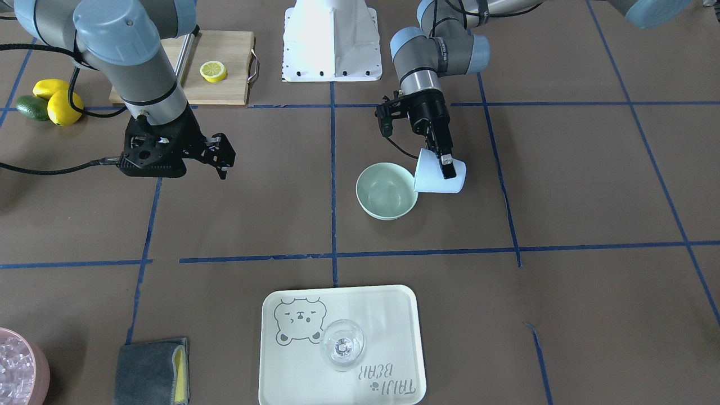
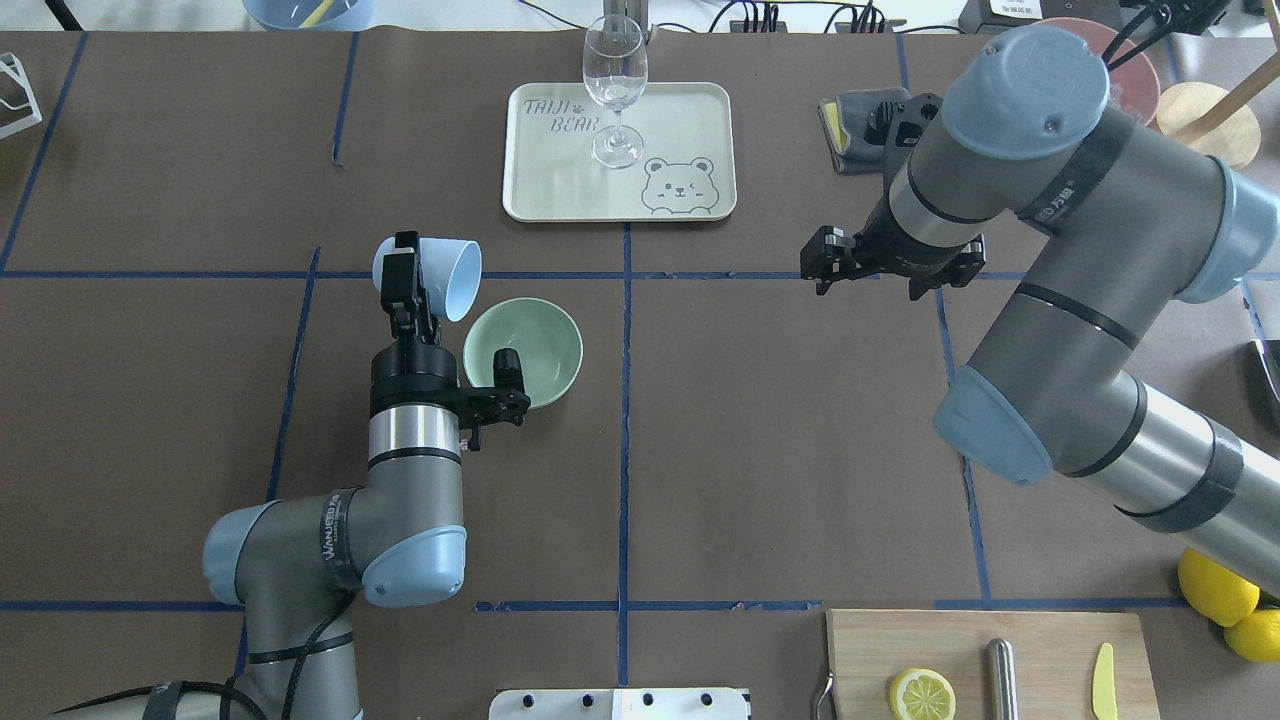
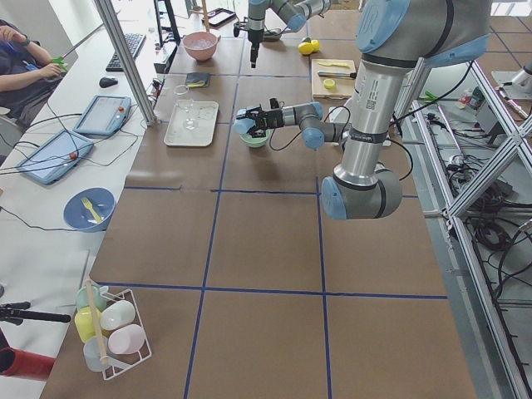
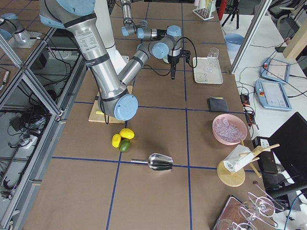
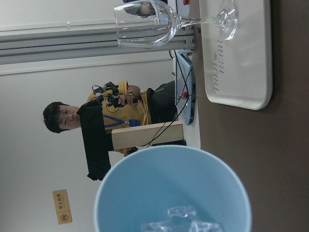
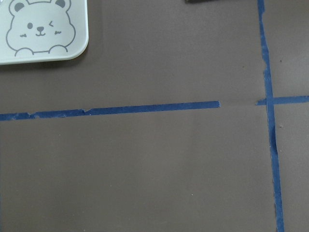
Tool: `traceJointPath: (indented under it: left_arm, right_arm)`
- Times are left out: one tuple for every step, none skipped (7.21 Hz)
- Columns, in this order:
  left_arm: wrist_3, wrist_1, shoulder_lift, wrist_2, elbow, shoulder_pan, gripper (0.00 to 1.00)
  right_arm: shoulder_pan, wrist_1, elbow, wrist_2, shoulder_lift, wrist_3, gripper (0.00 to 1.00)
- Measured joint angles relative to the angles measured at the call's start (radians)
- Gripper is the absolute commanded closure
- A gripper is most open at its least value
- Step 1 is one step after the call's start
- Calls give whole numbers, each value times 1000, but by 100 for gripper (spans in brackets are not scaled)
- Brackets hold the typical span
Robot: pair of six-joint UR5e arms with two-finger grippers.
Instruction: Pour ice into bowl
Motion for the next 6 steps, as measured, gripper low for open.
traceJointPath:
  left_arm:
    - [17, 13, 0, 16, 8, 0, 100]
    - [28, 25, 1, 25, 13, 0, 100]
    - [34, 38, 1, 29, 16, -1, 100]
    - [36, 62, 1, 31, 17, -1, 100]
    - [37, 85, 1, 32, 17, -1, 100]
    - [40, 97, 2, 35, 19, -1, 100]
  right_arm:
    - [0, 0, 1, 0, 0, 1, 0]
    - [0, 0, 1, 0, 0, 1, 0]
    - [0, 0, 1, 0, 0, 1, 0]
    - [0, 0, 2, 0, 0, 1, 0]
    - [0, 0, 2, 0, 0, 1, 0]
    - [1, 0, 3, 0, 0, 2, 0]
